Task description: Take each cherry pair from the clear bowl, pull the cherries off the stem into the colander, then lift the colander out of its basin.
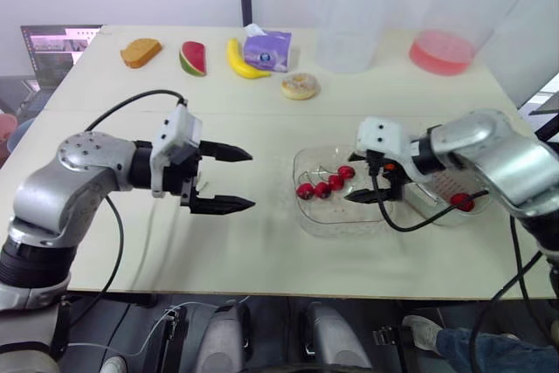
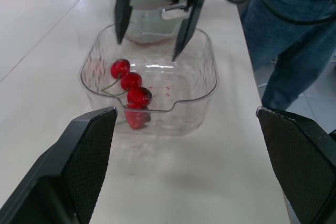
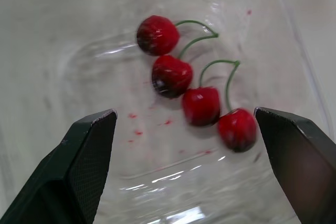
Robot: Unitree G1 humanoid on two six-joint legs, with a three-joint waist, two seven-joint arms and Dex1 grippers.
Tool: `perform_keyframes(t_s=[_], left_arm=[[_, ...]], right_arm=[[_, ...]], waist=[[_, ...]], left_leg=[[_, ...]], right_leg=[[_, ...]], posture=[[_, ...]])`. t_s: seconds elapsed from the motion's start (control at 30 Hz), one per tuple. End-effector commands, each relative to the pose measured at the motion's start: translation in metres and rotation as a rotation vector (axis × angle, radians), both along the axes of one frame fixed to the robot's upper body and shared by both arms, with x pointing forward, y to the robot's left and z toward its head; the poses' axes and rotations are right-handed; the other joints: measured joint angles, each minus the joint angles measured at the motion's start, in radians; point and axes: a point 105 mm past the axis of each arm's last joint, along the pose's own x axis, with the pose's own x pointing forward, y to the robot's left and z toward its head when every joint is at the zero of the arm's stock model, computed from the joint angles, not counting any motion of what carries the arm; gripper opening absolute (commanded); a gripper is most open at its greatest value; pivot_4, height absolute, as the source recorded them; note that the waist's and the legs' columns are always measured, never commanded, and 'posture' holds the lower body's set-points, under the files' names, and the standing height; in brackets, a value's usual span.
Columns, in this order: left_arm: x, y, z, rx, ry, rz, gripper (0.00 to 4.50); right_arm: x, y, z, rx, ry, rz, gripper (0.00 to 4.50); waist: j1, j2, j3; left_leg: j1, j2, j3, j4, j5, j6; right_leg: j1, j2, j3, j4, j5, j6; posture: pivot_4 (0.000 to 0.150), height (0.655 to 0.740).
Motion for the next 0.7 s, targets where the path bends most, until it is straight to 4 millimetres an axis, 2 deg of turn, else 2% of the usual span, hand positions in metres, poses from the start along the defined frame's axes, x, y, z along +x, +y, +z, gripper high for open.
perform_keyframes(t_s=[0.03,0.33,0.57,0.7], left_arm=[[-0.002,-0.002,0.010,-0.014,-0.041,-0.004,4.46],[-0.006,-0.003,0.010,-0.022,-0.028,0.000,4.46],[-0.007,-0.004,0.009,-0.025,-0.021,0.002,4.46],[-0.006,-0.005,0.010,-0.025,-0.021,0.003,4.46]], right_arm=[[0.009,0.000,0.001,-0.080,-0.033,0.041,4.50],[0.023,-0.005,-0.013,-0.196,-0.006,0.019,4.50],[0.020,-0.001,-0.022,-0.190,0.052,0.006,4.50],[0.015,0.004,-0.019,-0.177,0.064,0.023,4.50]], waist=[[-0.001,0.000,0.000],[-0.001,0.000,0.000],[-0.001,0.000,0.000],[0.000,0.000,0.000]], left_leg=[[0.000,0.000,0.000,0.000,0.000,0.000],[0.000,0.000,0.000,0.000,0.000,0.000],[0.000,0.000,0.000,0.000,0.000,0.000],[0.000,0.000,0.000,0.000,0.000,0.000]], right_leg=[[0.000,0.000,0.000,0.000,0.000,0.000],[0.000,0.000,0.000,0.001,0.000,0.000],[0.000,0.000,0.000,0.002,0.000,0.000],[0.000,0.000,0.000,0.002,0.000,0.000]], posture=[[0.150,0.7400],[0.150,0.7400],[0.150,0.7400],[0.150,0.7400]])
